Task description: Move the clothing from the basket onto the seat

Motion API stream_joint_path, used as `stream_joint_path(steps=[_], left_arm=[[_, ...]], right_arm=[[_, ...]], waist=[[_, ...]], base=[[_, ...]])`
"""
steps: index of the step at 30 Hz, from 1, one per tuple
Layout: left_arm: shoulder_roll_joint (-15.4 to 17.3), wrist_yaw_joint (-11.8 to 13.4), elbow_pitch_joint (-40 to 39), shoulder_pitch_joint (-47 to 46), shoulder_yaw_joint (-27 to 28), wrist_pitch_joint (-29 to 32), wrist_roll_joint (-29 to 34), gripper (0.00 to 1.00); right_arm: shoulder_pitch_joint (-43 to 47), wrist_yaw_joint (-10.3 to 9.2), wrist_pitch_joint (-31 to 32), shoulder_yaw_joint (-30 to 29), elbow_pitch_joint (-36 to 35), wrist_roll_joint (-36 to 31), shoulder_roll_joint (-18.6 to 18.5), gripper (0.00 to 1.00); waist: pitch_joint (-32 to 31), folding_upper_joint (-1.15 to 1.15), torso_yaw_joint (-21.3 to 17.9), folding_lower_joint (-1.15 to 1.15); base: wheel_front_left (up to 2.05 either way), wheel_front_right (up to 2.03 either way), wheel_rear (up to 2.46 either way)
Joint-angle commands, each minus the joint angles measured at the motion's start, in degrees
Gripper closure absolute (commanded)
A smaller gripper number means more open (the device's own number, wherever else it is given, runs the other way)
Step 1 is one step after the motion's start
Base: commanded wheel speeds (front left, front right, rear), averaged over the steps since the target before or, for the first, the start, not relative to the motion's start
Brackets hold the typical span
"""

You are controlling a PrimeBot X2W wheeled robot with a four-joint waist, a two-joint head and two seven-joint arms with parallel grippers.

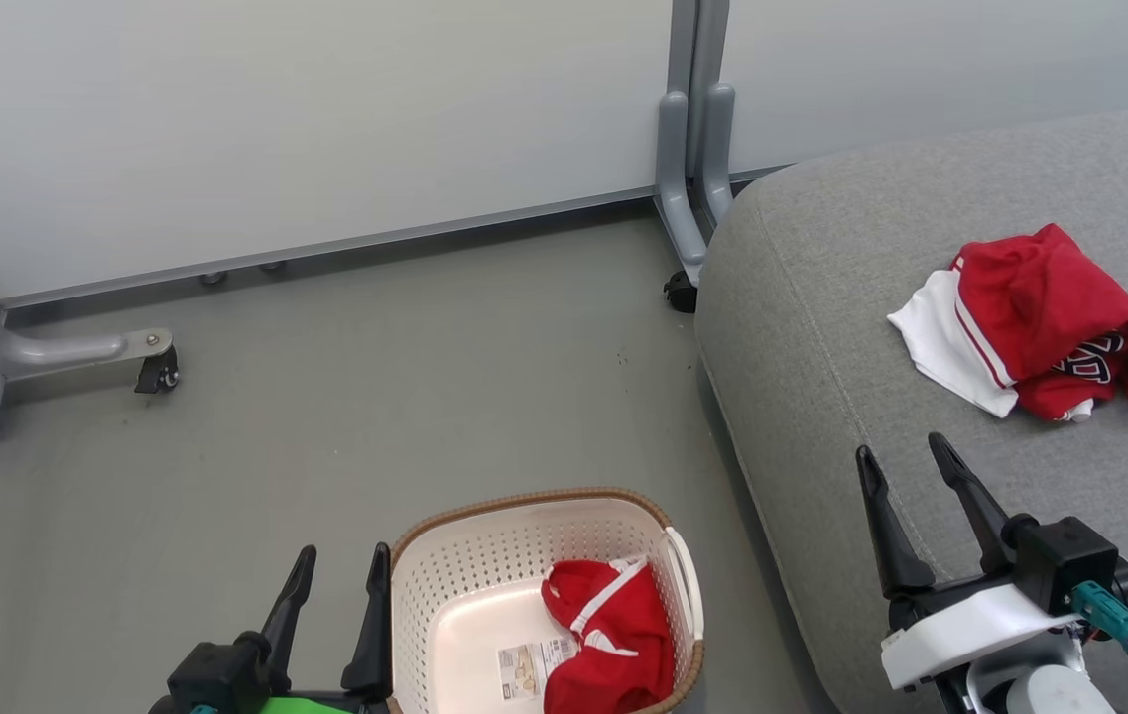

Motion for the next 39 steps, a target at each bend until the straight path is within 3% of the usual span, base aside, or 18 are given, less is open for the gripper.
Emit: stream_joint_path(steps=[1, 21, 29, 34, 39], left_arm=[[0.2, 0.0, 0.0, 0.9, 0.7, 0.0, -0.5, 0.00], [0.2, -0.1, -0.1, -0.9, 0.1, 0.0, -1.5, 0.00], [0.2, -0.1, 4.0, -10.3, -3.8, 0.0, 1.3, 0.00], [0.3, -0.1, 12.8, -20.0, -8.3, 0.0, 3.4, 0.00], [2.5, -0.1, 24.7, -30.3, -15.9, 0.0, 3.3, 0.00]], right_arm=[[0.0, -0.10, -0.2, 0.3, 0.0, 0.1, -0.1, 0.00], [-1.9, -0.10, -0.2, -0.9, -1.2, 0.2, -0.4, 0.00], [-8.7, -0.10, -0.2, -6.3, -7.1, -1.4, -0.1, 0.00], [-13.4, -0.10, -0.2, -9.4, -10.8, -2.5, 0.5, 0.00], [-17.3, -0.10, -0.2, -11.8, -14.2, -3.8, 2.4, 0.00]], waist=[[0.0, 0.00, 0.0, 0.00], [3.8, 0.00, -1.6, 0.00], [17.9, 0.00, -5.0, 0.00], [28.6, 0.00, -7.5, 0.00], [37.5, 0.00, -9.9, 0.00]], base=[[0.00, 0.00, 0.00], [0.00, 0.00, 0.00], [0.00, 0.00, 0.00], [0.00, 0.00, 0.00], [0.00, 0.00, 0.00]])
